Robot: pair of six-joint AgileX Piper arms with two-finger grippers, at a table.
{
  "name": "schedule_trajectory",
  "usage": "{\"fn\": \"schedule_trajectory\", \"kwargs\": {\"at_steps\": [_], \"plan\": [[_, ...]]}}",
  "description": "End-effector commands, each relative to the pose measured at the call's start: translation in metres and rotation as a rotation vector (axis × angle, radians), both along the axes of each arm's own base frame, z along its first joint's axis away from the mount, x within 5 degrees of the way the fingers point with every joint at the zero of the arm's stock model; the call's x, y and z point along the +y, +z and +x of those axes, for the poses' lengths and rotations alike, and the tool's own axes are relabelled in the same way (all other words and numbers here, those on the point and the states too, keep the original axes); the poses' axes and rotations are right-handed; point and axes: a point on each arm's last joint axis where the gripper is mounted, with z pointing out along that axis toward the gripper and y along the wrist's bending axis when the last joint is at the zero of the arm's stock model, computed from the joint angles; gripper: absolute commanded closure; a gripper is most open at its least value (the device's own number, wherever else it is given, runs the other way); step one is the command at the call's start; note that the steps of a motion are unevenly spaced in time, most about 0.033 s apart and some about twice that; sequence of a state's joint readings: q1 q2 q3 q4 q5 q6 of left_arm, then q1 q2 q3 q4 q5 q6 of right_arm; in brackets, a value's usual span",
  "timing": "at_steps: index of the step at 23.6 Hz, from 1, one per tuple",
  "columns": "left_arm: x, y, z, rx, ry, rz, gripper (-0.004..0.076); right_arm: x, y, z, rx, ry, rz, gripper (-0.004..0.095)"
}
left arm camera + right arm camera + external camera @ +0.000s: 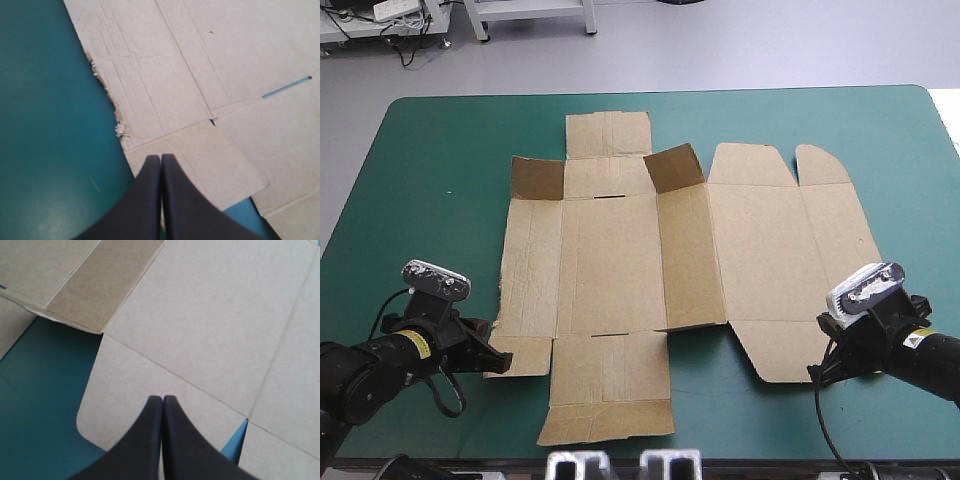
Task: Fold the box
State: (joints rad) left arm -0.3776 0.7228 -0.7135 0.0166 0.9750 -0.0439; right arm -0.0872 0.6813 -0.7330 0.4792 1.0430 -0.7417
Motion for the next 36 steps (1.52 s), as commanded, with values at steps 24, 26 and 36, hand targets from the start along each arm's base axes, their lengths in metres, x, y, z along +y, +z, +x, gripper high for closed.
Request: {"fn": "schedule_trajectory", "kwargs": {"at_steps": [24, 26, 36], "plan": [[-0.025, -0.001, 0.063, 0.074, -0.008, -0.030, 0.0705, -0.004, 0.007, 0.003, -0.007, -0.113, 0.040, 0.0932], [-0.032, 0.001, 0.076, 0.110, -0.042, -0.112, 0.0705, -0.004, 0.007, 0.003, -0.007, -0.113, 0.040, 0.0932], [0.063, -0.012, 0.146, 0.292, 0.115, -0.437, 0.0707, -0.004, 0.007, 0.003, -0.019, -0.094, 0.020, 0.0932]]}}
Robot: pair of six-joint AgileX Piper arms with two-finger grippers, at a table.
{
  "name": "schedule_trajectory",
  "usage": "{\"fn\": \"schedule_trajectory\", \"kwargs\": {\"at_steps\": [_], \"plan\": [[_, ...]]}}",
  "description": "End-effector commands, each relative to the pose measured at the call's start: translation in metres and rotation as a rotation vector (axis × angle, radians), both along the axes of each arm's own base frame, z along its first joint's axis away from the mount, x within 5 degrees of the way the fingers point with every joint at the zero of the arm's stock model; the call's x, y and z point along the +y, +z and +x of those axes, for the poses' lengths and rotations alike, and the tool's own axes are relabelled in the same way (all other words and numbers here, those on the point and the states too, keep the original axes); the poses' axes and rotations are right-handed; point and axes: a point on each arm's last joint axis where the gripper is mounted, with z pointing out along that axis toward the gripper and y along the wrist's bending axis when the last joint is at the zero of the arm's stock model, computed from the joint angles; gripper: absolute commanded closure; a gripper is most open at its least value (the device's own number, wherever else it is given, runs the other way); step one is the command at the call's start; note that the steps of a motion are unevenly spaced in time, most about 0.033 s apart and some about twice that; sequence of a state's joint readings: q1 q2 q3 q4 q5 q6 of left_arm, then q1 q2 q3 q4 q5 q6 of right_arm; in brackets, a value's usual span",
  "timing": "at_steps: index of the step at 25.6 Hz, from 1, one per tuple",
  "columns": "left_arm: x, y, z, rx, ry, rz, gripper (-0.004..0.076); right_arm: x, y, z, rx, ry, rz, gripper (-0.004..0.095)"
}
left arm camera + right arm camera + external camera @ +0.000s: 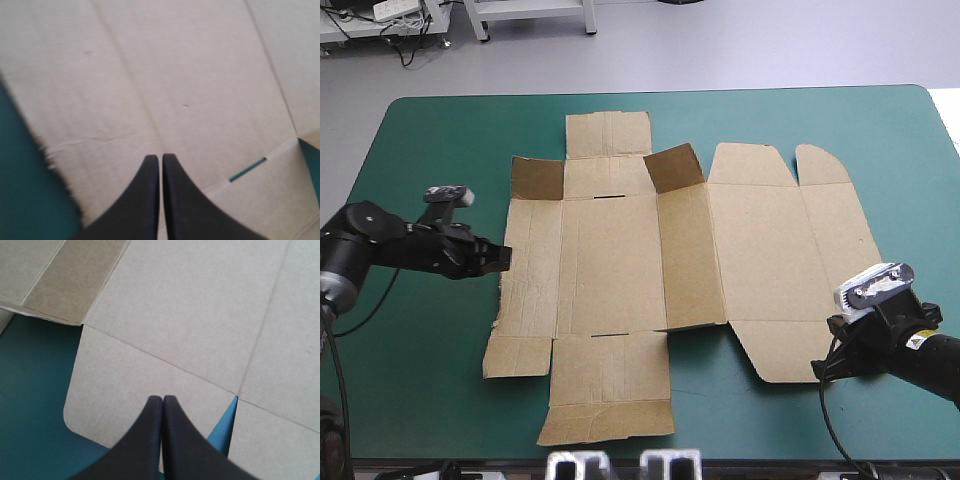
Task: Fold the box
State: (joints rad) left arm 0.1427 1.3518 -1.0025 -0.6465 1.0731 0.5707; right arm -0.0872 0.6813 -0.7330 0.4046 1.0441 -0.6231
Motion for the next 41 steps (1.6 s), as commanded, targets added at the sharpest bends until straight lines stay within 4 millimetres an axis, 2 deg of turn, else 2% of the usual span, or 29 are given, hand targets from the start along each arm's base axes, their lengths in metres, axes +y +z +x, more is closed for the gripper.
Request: {"fn": "schedule_trajectory", "kwargs": {"at_steps": [1, 2, 3, 5, 7, 8, 9, 10, 13, 17, 20, 25, 34, 37, 41], "plan": [[0.055, 0.000, 0.003, 0.070, 0.186, -0.149, 0.0699, 0.001, 0.009, 0.002, -0.058, 0.002, 0.015, 0.0932], [0.062, -0.004, 0.003, 0.089, 0.191, -0.172, 0.0685, 0.001, 0.009, 0.002, -0.056, 0.003, 0.015, 0.0932], [0.068, -0.010, 0.001, 0.122, 0.132, -0.216, 0.0623, 0.001, 0.009, 0.002, -0.055, 0.004, 0.015, 0.0932], [0.070, -0.016, 0.003, 0.148, 0.133, -0.213, 0.0554, 0.001, 0.009, 0.002, -0.054, 0.002, 0.017, 0.0932], [0.070, -0.024, 0.008, 0.176, 0.126, -0.225, 0.0437, 0.001, 0.009, 0.002, -0.054, 0.002, 0.019, 0.0932], [0.070, -0.034, 0.012, 0.214, 0.112, -0.221, 0.0335, 0.001, 0.009, 0.002, -0.052, 0.003, 0.019, 0.0932], [0.069, -0.042, 0.015, 0.247, 0.105, -0.228, 0.0281, 0.001, 0.009, 0.002, -0.052, 0.003, 0.019, 0.0932], [0.066, -0.046, 0.017, 0.266, 0.097, -0.234, 0.0269, 0.001, 0.009, 0.002, -0.052, 0.003, 0.019, 0.0932], [0.052, -0.062, 0.018, 0.336, 0.044, -0.230, 0.0270, 0.001, 0.009, 0.002, -0.052, 0.003, 0.019, 0.0932], [0.046, -0.080, 0.011, 0.411, 0.024, -0.241, 0.0270, 0.001, 0.009, 0.002, -0.052, 0.003, 0.019, 0.0932], [0.041, -0.085, 0.008, 0.417, 0.022, -0.284, 0.0270, 0.001, 0.009, 0.002, -0.055, 0.002, 0.019, 0.0932], [0.022, -0.091, 0.004, 0.360, -0.032, -0.392, 0.0270, 0.001, 0.009, 0.002, -0.055, 0.002, 0.019, 0.0932], [-0.005, -0.090, 0.014, 0.278, -0.067, -0.395, 0.0270, 0.002, 0.009, 0.001, -0.042, 0.009, 0.025, 0.0932], [-0.003, -0.096, 0.023, 0.220, 0.006, -0.321, 0.0280, 0.002, 0.009, 0.002, -0.050, 0.005, 0.025, 0.0932], [0.003, -0.101, 0.032, 0.181, 0.106, -0.265, 0.0370, 0.002, 0.009, 0.002, -0.054, 0.003, 0.025, 0.0932]]}}
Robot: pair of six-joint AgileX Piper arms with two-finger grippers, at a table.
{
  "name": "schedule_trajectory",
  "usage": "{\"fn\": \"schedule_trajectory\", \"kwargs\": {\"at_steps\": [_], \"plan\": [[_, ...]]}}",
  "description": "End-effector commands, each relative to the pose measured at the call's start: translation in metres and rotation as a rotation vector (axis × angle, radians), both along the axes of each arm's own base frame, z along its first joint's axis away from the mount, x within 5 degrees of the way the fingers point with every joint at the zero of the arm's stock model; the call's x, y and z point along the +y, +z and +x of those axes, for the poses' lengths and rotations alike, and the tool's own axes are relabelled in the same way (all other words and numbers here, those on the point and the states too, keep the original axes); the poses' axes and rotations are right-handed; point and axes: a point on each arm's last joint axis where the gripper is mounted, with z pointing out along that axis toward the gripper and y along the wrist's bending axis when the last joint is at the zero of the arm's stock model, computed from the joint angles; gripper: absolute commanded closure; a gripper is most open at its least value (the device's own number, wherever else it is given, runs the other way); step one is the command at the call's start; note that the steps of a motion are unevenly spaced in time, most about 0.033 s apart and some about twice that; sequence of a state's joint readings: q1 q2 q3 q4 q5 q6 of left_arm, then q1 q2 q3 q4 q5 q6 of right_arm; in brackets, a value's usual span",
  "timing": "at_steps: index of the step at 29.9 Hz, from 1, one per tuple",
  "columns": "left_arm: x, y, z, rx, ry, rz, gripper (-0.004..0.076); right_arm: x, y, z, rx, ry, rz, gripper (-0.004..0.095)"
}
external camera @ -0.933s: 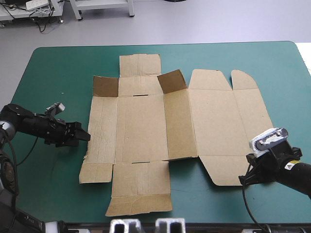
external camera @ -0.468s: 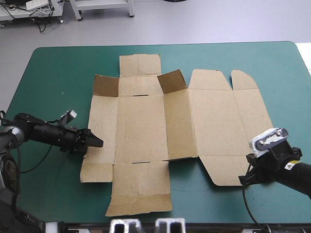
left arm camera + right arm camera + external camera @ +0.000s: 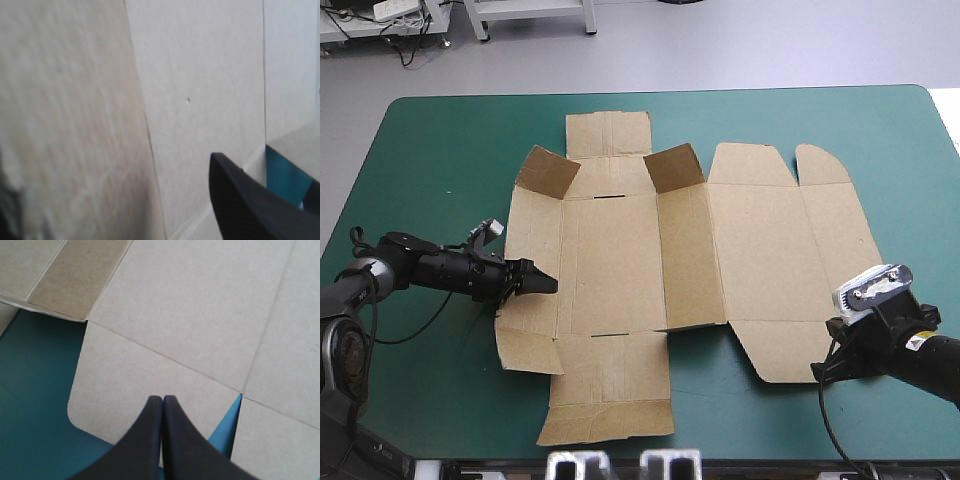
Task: Fold the box
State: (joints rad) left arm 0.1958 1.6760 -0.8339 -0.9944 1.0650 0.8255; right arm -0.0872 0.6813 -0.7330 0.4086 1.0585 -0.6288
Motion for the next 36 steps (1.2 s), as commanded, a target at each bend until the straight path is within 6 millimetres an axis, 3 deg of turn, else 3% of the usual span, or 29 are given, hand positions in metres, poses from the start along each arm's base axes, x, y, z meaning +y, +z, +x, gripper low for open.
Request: {"fn": "schedule_trajectory", "kwargs": {"at_steps": [1, 8, 13, 17, 22, 26, 30, 36], "plan": [[0.004, 0.007, 0.011, -0.082, 0.074, 0.065, 0.0406, 0.001, 0.010, 0.003, -0.065, -0.007, 0.025, 0.0932], [0.000, 0.010, 0.006, -0.131, -0.058, 0.029, 0.0734, 0.001, 0.010, 0.004, -0.070, -0.009, 0.024, 0.0932], [-0.012, 0.034, 0.004, -0.269, -0.270, -0.161, 0.0734, 0.001, 0.011, 0.004, -0.080, -0.014, 0.024, 0.0932], [-0.020, 0.064, 0.005, -0.428, -0.394, -0.097, 0.0734, 0.001, 0.011, 0.004, -0.080, -0.014, 0.024, 0.0932], [-0.031, 0.118, 0.018, -0.624, -0.435, 0.057, 0.0734, 0.002, 0.011, 0.004, -0.083, -0.013, 0.038, 0.0932], [-0.043, 0.164, 0.026, -0.757, -0.505, 0.285, 0.0734, 0.002, 0.013, 0.006, -0.108, -0.019, 0.055, 0.0932], [-0.067, 0.208, 0.026, -0.928, -0.713, 0.558, 0.0734, 0.005, 0.022, 0.009, -0.177, -0.016, 0.104, 0.0932], [-0.110, 0.264, 0.019, -1.159, -0.669, 0.770, 0.0734, 0.007, 0.036, 0.009, -0.223, -0.004, 0.123, 0.0932]]}}
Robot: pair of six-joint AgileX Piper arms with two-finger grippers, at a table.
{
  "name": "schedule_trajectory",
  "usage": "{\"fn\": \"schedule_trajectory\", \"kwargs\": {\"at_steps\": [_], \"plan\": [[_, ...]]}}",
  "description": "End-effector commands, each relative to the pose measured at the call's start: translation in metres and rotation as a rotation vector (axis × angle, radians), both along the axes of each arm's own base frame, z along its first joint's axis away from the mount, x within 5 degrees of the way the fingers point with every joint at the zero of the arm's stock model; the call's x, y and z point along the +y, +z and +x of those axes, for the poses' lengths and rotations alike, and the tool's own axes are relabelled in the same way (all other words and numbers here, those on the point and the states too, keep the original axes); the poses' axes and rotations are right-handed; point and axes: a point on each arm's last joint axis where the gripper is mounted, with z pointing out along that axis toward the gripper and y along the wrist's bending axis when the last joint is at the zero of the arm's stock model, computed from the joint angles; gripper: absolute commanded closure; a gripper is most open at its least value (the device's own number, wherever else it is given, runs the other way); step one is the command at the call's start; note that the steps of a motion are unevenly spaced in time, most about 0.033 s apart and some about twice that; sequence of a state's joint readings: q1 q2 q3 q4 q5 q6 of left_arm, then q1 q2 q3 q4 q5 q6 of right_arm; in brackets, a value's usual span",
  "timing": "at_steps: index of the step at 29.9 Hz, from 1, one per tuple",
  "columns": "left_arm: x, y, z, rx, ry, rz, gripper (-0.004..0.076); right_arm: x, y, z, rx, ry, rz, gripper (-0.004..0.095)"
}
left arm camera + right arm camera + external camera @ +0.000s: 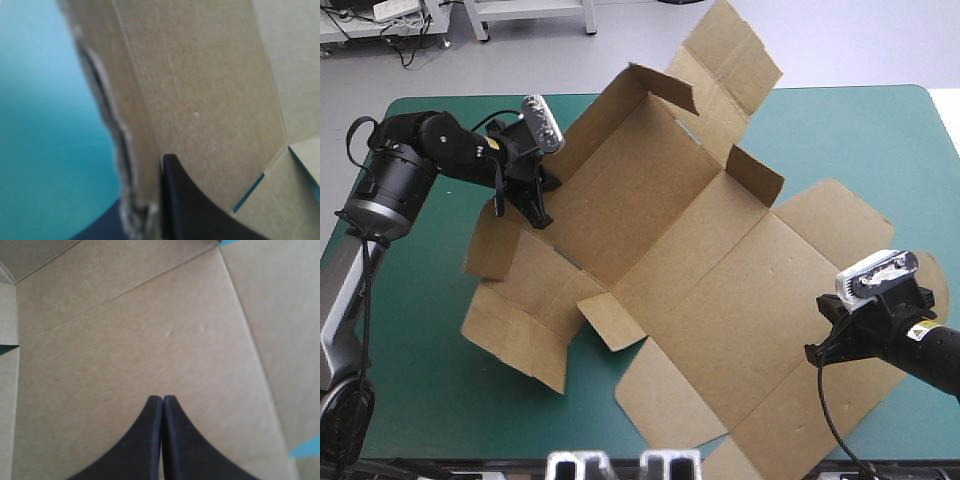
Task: Fold the box
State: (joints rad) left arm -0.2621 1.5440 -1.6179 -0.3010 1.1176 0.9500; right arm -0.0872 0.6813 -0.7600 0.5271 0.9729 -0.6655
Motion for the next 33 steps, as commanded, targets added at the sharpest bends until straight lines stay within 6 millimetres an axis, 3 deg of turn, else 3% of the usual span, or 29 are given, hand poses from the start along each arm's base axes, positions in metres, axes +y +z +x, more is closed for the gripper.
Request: {"fn": "schedule_trajectory", "kwargs": {"at_steps": [1, 7, 16, 20, 23, 30, 33], "plan": [[-0.020, 0.053, -0.017, -0.270, -0.022, 0.009, 0.0734, 0.001, 0.022, 0.003, -0.107, -0.011, 0.034, 0.0932], [-0.055, 0.060, -0.034, -0.477, -0.140, 0.348, 0.0734, 0.001, 0.048, 0.000, -0.200, -0.010, 0.022, 0.0932], [-0.095, 0.069, -0.054, -0.710, -0.170, 0.447, 0.0734, 0.002, 0.098, -0.002, -0.369, -0.016, 0.048, 0.0932], [-0.098, 0.052, -0.053, -0.653, -0.132, 0.430, 0.0734, 0.002, 0.105, 0.009, -0.363, -0.014, 0.051, 0.0932], [-0.100, 0.025, -0.048, -0.641, -0.132, 0.460, 0.0734, 0.001, 0.103, 0.021, -0.332, -0.013, 0.064, 0.0932], [-0.099, -0.023, -0.041, -0.873, -0.069, 0.445, 0.0734, -0.001, 0.095, 0.048, -0.272, 0.000, 0.049, 0.0932], [-0.093, -0.036, -0.037, -0.885, 0.026, 0.322, 0.0734, -0.001, 0.101, 0.056, -0.279, 0.010, 0.037, 0.0932]]}}
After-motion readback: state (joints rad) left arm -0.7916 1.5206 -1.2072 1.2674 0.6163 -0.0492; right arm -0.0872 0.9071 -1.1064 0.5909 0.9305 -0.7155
